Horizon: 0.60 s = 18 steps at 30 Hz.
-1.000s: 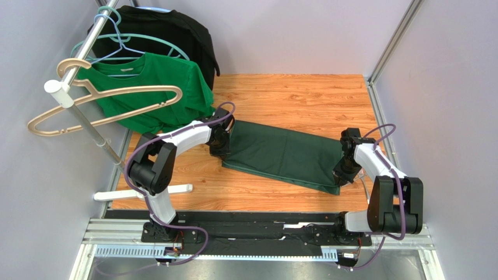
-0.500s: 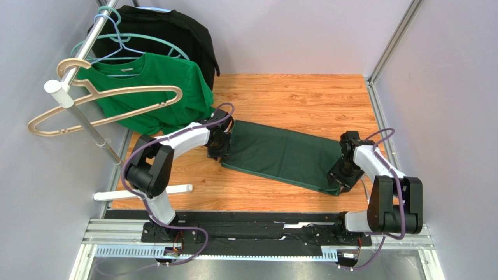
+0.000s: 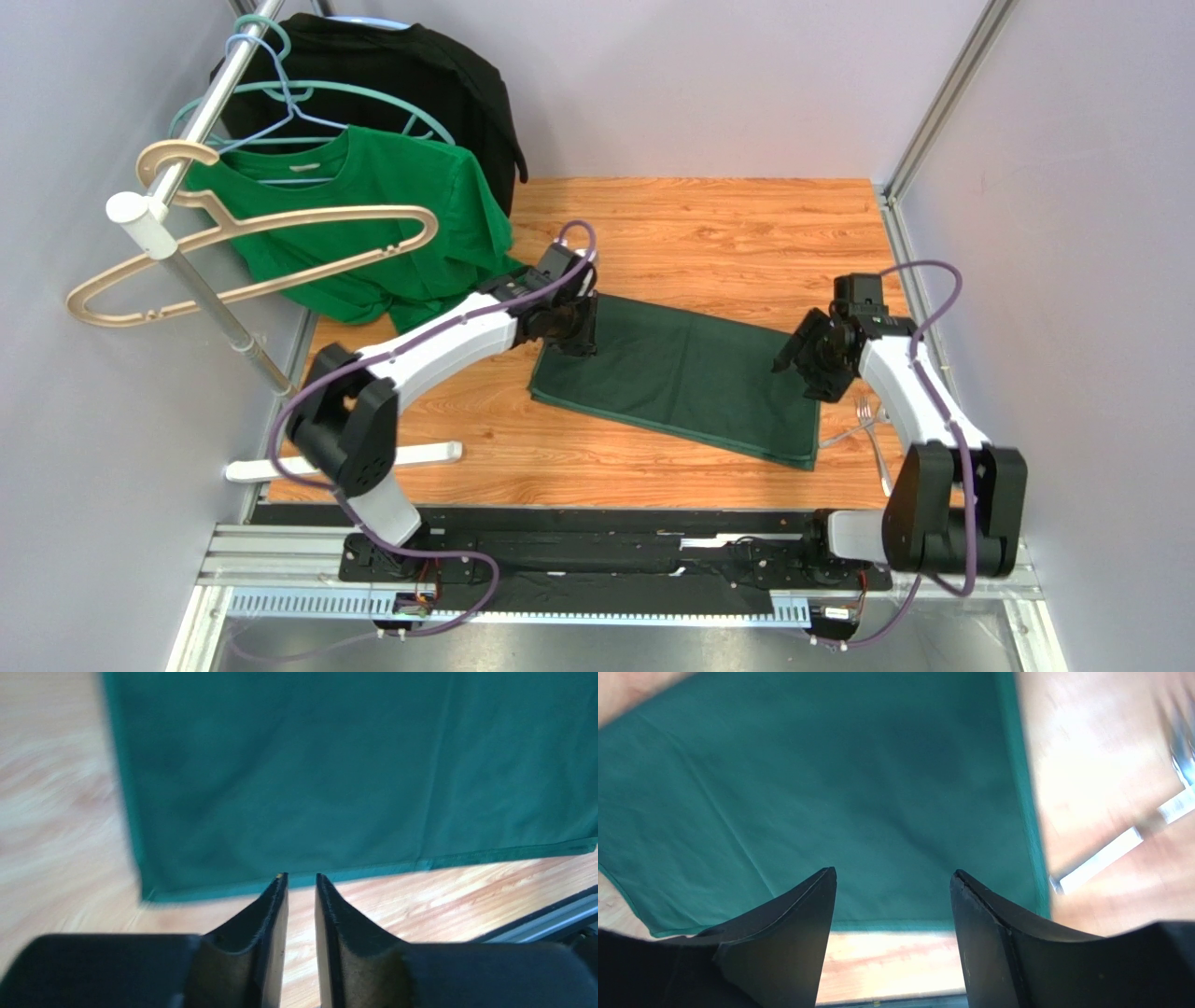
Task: Fold the napkin into a case and place the utensils inside
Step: Pick up the rectangle-folded napkin from the center of the board.
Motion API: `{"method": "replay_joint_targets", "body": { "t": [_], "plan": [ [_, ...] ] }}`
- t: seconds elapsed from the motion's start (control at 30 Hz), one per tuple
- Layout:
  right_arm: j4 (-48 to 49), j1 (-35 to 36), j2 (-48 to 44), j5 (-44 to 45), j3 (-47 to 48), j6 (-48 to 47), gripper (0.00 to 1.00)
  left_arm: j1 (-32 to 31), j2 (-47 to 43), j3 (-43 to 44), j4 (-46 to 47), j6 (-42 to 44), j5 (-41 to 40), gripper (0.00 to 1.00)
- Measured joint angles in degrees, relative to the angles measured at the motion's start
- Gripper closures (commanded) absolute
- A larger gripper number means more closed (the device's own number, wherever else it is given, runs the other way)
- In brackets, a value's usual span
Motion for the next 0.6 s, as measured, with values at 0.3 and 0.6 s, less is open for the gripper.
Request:
{"method": "replay_joint_targets", "body": {
  "t": [0.3, 0.6],
  "plan": [
    [11.7, 0.1, 18.8, -3.5, 8.3, -7.6, 0.29, -1.6, 15.3, 4.3, 4.7, -1.5, 2.6, 0.8],
    [11.8, 2.5, 33.2, -8.2, 21.6, -12.8, 0.28, -1.6, 15.8, -0.1, 7.5, -4.0, 0.3, 0.78]
  ]
}}
